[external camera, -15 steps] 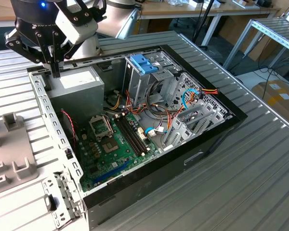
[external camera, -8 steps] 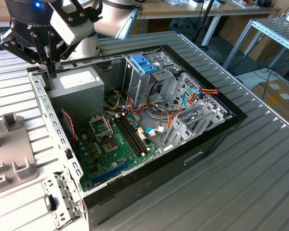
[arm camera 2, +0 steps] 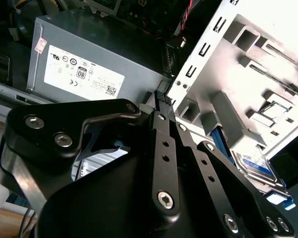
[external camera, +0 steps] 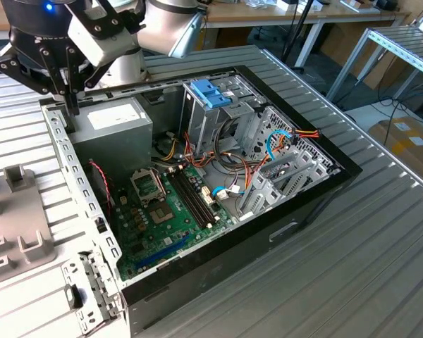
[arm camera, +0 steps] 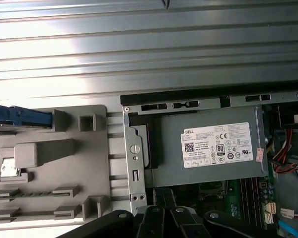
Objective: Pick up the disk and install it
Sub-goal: 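Reach for the disk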
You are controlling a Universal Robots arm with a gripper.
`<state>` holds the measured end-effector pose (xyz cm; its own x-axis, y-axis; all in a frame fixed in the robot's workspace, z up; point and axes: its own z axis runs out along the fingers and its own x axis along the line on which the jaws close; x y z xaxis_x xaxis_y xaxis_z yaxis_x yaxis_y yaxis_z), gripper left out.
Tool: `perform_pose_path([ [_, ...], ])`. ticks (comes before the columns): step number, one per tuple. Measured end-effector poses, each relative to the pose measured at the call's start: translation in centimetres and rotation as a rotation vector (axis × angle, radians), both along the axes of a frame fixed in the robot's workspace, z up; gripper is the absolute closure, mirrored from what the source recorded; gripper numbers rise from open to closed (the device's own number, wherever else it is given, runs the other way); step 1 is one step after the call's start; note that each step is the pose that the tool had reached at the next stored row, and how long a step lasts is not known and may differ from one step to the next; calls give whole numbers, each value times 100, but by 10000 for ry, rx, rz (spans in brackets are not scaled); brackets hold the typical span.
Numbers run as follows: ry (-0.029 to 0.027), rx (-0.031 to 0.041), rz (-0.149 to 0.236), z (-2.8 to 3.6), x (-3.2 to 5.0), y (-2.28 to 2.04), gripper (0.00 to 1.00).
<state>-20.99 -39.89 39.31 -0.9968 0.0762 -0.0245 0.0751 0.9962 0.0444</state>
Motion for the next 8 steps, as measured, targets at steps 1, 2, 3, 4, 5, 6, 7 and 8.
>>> perform_pose_path([
  [1,0,0,0,0,-6,0,89],
  [2,0,0,0,0,-16,0,89],
  [3,0,0,0,0,-20,0,89],
  [4,0,0,0,0,-26,0,89],
  [5,0,0,0,0,-32,0,89],
  [6,0,0,0,0,-38,0,89],
  [7,0,0,0,0,-43,0,89],
  [8,0,0,1,0,-49,0,89],
])
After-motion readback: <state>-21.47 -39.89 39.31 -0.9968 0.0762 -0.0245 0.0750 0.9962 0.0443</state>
